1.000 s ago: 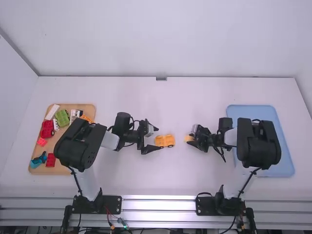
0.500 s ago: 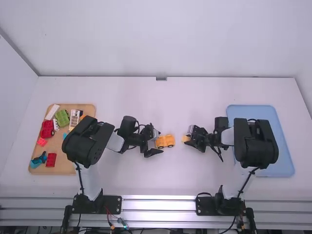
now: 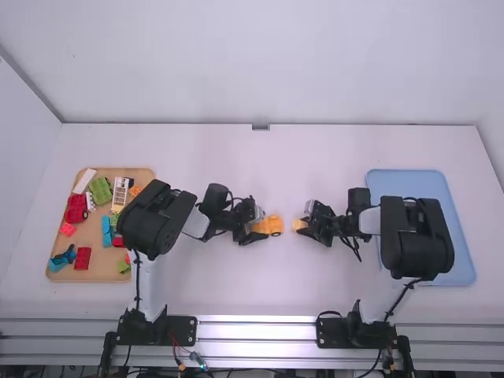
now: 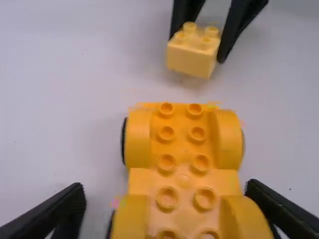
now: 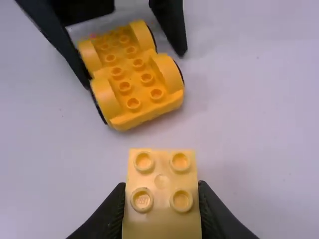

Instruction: Assemble lego blocks to make yellow taxi

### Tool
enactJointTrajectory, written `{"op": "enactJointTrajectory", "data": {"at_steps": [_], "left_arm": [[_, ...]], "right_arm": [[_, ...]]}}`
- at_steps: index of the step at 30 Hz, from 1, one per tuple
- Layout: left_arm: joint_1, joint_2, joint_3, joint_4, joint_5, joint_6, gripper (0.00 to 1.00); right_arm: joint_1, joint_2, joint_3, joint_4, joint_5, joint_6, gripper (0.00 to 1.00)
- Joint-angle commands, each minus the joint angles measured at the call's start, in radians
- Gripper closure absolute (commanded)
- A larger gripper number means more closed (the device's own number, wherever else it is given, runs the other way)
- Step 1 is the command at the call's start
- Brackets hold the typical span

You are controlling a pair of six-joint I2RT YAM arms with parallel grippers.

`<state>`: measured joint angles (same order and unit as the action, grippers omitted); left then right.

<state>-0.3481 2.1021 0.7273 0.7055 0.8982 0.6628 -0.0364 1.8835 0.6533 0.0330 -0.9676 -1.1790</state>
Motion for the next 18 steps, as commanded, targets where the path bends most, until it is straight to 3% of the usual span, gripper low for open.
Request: {"op": "enactJointTrajectory", "data": {"at_steps": [1,5,7,8,9,18], "left_arm": [[-0.006,0.035,-0.001,-0.014,0.063,0.050,0.26],[-0.006,0.034,-0.016,-0.013,0.063,0.078,0.33],[-0.006,0.033,-0.028,-0.012,0.063,0.102,0.43],[-0.005,0.033,-0.041,-0.008,0.062,0.124,0.58],[-0.005,0.033,-0.050,-0.003,0.062,0.134,0.63],[-0.005,0.033,-0.087,0.035,0.063,0.138,0.73]], "right_arm": [[0.024,-0.053,0.008,-0.016,-0.035,0.001,0.89],[0.066,-0.060,0.008,-0.011,-0.036,0.011,0.89],[0.084,-0.060,0.008,-0.011,-0.035,0.007,0.89],[0.104,-0.060,0.011,-0.012,-0.034,0.008,0.89],[0.117,-0.060,0.014,-0.014,-0.034,0.008,0.89],[0.213,-0.060,0.043,-0.011,0.003,0.008,0.90]]}}
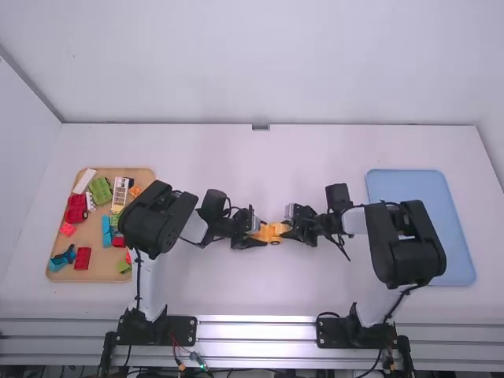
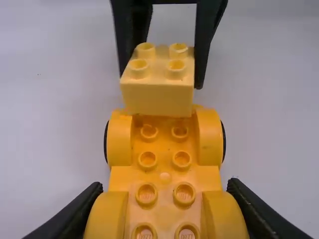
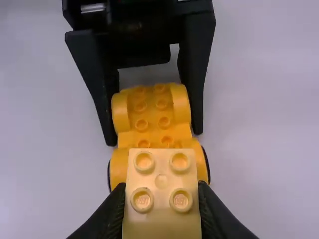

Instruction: Assemble lego blocks to make yellow taxi

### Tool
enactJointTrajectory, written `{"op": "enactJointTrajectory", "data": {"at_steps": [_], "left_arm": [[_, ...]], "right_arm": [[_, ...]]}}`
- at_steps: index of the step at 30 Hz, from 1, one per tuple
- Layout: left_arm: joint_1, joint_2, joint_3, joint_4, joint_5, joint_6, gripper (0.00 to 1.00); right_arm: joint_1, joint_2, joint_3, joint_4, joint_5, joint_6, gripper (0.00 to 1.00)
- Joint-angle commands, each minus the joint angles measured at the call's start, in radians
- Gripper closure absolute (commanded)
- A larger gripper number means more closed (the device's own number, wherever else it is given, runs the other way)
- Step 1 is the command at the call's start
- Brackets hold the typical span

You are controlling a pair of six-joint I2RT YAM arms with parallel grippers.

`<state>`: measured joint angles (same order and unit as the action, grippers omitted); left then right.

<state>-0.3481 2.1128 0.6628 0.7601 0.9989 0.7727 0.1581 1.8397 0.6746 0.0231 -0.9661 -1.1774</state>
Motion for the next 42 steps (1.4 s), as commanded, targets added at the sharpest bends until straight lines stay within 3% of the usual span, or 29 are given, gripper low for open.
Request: {"op": "enactJointTrajectory", "data": {"at_steps": [1,14,42], "left_arm": [[-0.005,0.023,-0.023,-0.023,-0.038,0.028,0.73],[-0.006,0.023,-0.016,-0.045,-0.038,0.022,0.72],[-0.005,0.023,-0.005,-0.070,-0.052,0.002,0.73]], "right_arm": [[0.028,-0.016,0.022,0.000,0.002,0.000,0.90],[0.113,-0.016,0.021,-0.001,0.112,-0.024,0.92],[0.079,-0.016,0.019,-0.032,0.149,-0.023,0.92]]}}
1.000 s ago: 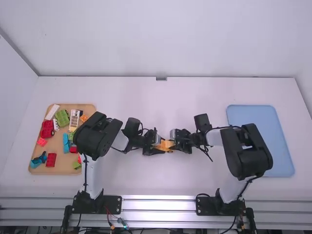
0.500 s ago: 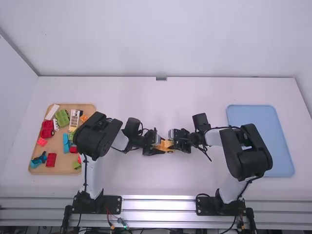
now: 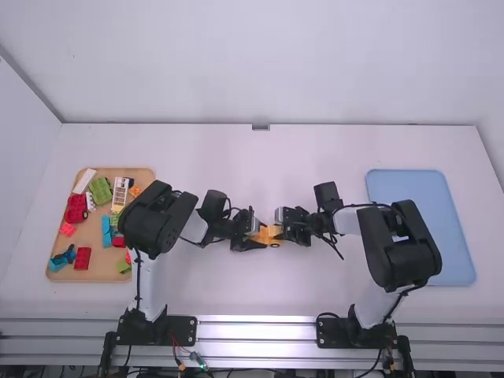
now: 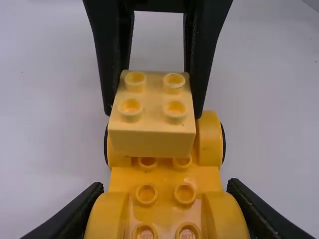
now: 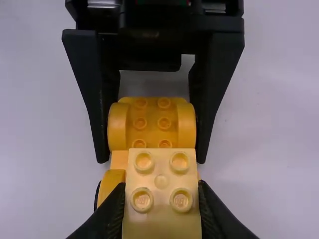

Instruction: Assemble lego blocks to make yellow taxi

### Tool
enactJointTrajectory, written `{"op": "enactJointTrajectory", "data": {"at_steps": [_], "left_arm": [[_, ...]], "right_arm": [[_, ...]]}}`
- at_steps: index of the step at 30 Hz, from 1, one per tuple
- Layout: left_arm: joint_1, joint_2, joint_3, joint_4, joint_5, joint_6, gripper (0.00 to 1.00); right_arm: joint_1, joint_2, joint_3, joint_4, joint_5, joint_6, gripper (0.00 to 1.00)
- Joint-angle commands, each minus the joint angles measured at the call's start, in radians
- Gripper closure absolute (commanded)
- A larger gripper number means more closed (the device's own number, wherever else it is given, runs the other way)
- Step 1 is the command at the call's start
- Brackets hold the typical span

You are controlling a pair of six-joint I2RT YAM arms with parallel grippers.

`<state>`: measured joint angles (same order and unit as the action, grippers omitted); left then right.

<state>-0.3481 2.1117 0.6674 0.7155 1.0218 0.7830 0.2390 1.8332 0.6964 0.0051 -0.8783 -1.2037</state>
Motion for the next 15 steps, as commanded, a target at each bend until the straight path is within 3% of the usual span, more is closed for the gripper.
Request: {"op": "enactJointTrajectory", "data": {"at_steps": [1,15], "left_arm": [[-0.005,0.024,-0.006,-0.029,-0.077,-0.008,0.73],[-0.005,0.024,-0.005,-0.027,-0.077,-0.008,0.73]], "right_arm": [[-0.003,-0.010,-0.003,-0.017,0.054,0.003,0.92],[-0.001,-0.010,0.010,-0.016,-0.004,0.016,0.89]]}}
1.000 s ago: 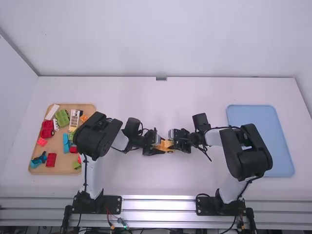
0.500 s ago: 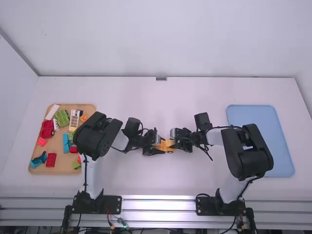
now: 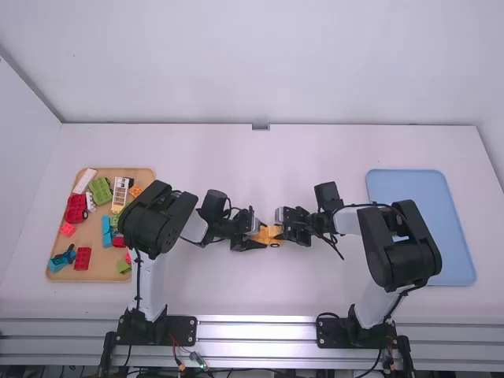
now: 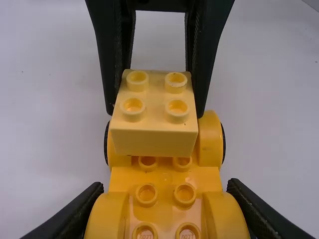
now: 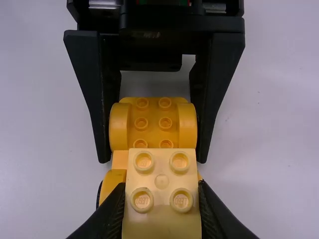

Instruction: Assemble lego blocks to make yellow taxi

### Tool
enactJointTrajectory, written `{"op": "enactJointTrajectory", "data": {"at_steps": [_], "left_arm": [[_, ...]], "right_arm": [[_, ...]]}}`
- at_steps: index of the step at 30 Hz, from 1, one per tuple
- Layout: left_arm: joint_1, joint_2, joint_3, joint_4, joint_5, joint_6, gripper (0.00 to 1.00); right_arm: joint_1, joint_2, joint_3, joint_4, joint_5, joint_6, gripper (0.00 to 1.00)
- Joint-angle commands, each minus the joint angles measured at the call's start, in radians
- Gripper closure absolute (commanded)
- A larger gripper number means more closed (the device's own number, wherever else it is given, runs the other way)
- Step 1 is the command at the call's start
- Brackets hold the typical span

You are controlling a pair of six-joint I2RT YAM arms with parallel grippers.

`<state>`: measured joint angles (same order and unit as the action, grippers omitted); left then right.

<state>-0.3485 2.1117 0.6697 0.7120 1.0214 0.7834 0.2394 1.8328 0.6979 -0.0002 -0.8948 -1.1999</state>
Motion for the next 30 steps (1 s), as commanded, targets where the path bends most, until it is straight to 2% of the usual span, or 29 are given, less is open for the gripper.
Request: {"op": "enactJointTrajectory", "data": {"at_steps": [1,5,20,30], "left_arm": [[-0.005,0.024,-0.007,-0.024,-0.077,-0.008,0.73],[-0.005,0.024,-0.007,-0.024,-0.077,-0.008,0.74],[-0.005,0.024,-0.007,-0.024,-0.080,-0.008,0.72],[-0.005,0.024,-0.007,-0.023,-0.079,-0.008,0.74]], "right_arm": [[-0.006,-0.010,0.018,-0.012,0.013,0.035,0.89],[-0.011,-0.010,0.030,-0.018,0.012,0.077,0.94],[-0.010,-0.010,0.061,-0.119,-0.020,0.021,0.93],[-0.010,-0.010,0.054,-0.103,0.005,0.021,0.90]]}}
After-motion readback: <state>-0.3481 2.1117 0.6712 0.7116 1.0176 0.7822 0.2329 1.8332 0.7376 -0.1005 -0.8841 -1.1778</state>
